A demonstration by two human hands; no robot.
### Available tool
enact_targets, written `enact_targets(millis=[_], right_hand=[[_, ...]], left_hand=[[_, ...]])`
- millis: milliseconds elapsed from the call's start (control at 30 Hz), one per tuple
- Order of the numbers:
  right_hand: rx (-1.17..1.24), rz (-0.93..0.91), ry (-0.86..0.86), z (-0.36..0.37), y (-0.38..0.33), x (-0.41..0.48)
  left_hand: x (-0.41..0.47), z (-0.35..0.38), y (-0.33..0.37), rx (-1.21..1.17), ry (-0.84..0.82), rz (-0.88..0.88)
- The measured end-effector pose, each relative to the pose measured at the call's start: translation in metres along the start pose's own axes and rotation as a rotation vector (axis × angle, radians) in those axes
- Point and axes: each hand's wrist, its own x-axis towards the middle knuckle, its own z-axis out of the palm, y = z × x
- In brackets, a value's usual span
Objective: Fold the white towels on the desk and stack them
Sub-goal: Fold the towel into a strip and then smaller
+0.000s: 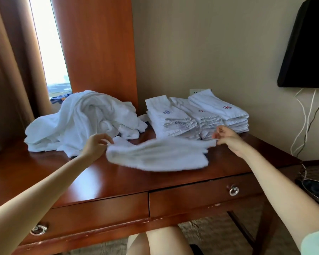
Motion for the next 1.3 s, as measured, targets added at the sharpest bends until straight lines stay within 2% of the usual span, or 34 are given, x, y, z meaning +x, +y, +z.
enact_targets(millis=[133,200,267,333,400,433,500,600,700,767,900,1033,1133,1200,1300], right_hand=[[-0.078,0.036,0.072,-0.012,0.011,-0.007],[-0.102,0.038,0.074,-0.008,0.01,-0.006],[-0.149,0.048,-0.005,0.002,0.007,-0.005],[-0.202,0.066,-0.111,0.017,0.004,-0.002],[-0.232,0.07,-0.191,0.032,-0.001,0.0],[-0.23,0.065,-0.213,0.039,-0.005,0.001],[-0.203,0.036,-0.241,0.052,-0.013,0.004],[-0.159,-0.045,-0.269,0.066,-0.034,0.01],[-0.107,-0.132,-0.295,0.08,-0.06,0.02],[-0.115,-0.184,-0.311,0.09,-0.077,0.028],[0.046,-0.194,-0.311,0.095,-0.107,0.044],[0.265,-0.209,-0.271,0.075,-0.124,0.062],[0.334,-0.266,-0.169,0.052,-0.142,0.08],[0.3,-0.313,-0.133,0.038,-0.157,0.093],[0.266,-0.341,-0.101,0.02,-0.179,0.115]], left_hand=[[0.005,-0.003,-0.029,-0.066,0.017,-0.357],[0.001,0.0,-0.028,-0.06,-0.077,-0.494],[-0.003,0.007,-0.018,0.008,-0.25,-0.566],[-0.005,0.019,-0.005,0.094,-0.337,-0.52],[-0.006,0.031,0.008,0.239,-0.303,-0.432],[-0.006,0.034,0.012,0.214,-0.26,-0.424],[-0.005,0.032,0.024,-0.012,-0.23,-0.393],[-0.002,0.021,0.059,-0.058,-0.235,-0.116],[0.015,0.017,0.109,0.153,-0.248,0.284],[0.026,0.016,0.139,0.211,-0.249,0.487],[0.051,0.014,0.184,0.085,-0.207,0.657],[0.077,0.021,0.215,-0.085,-0.104,0.709],[0.096,0.038,0.222,-0.229,-0.03,0.641],[0.105,0.055,0.216,-0.316,-0.034,0.493],[0.113,0.089,0.202,-0.569,-0.209,0.181]])
